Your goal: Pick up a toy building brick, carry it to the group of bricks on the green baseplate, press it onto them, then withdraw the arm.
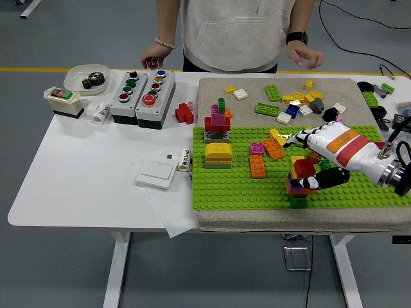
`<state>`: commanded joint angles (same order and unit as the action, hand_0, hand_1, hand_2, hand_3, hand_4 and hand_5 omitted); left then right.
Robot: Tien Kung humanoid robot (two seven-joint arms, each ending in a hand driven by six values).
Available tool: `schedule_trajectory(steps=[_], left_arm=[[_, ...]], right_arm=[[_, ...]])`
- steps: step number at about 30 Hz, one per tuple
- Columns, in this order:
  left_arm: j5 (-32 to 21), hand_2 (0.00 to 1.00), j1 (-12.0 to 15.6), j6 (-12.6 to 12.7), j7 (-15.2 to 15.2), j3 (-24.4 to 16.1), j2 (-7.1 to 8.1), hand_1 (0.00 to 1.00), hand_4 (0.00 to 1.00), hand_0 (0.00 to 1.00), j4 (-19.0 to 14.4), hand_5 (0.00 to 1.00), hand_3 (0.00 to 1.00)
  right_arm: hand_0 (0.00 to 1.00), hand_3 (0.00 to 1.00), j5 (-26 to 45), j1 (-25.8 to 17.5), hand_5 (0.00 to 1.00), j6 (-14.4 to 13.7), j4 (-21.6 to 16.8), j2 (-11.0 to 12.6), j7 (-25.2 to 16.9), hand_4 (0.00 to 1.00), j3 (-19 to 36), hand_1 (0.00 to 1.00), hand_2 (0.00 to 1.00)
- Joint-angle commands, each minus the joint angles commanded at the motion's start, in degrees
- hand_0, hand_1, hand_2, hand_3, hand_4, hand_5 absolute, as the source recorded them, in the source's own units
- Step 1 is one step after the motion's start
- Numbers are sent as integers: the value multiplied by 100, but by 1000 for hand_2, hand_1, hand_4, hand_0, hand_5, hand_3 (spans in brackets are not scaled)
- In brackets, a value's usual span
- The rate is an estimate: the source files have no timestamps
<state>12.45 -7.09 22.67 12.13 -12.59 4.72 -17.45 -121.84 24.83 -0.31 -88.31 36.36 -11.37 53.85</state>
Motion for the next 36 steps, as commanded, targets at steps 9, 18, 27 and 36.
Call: schedule_trajectory(steps=[9, 18, 27, 36], left_arm=[[-80, 723, -11, 3, -29, 42, -2, 725, 640, 740, 0, 664, 589], [-97, 723, -8, 0, -35, 47, -6, 725, 639, 739, 4, 663, 589], [-96, 723, -8, 2, -28, 44, -16, 726, 639, 739, 5, 663, 589], [-124, 724, -16, 5, -38, 58, -18, 727, 639, 739, 3, 664, 588]], right_arm=[[403, 823, 344, -236, 500, -771, -196, 54, -445, 904, 273, 592, 779], [399, 567, 555, -624, 540, -1461, -586, 154, -882, 869, 686, 562, 679], [513, 563, 436, -922, 587, -1343, -579, 171, -933, 885, 675, 598, 682], [522, 560, 152, -985, 580, -1276, -449, 161, -889, 887, 553, 609, 678]])
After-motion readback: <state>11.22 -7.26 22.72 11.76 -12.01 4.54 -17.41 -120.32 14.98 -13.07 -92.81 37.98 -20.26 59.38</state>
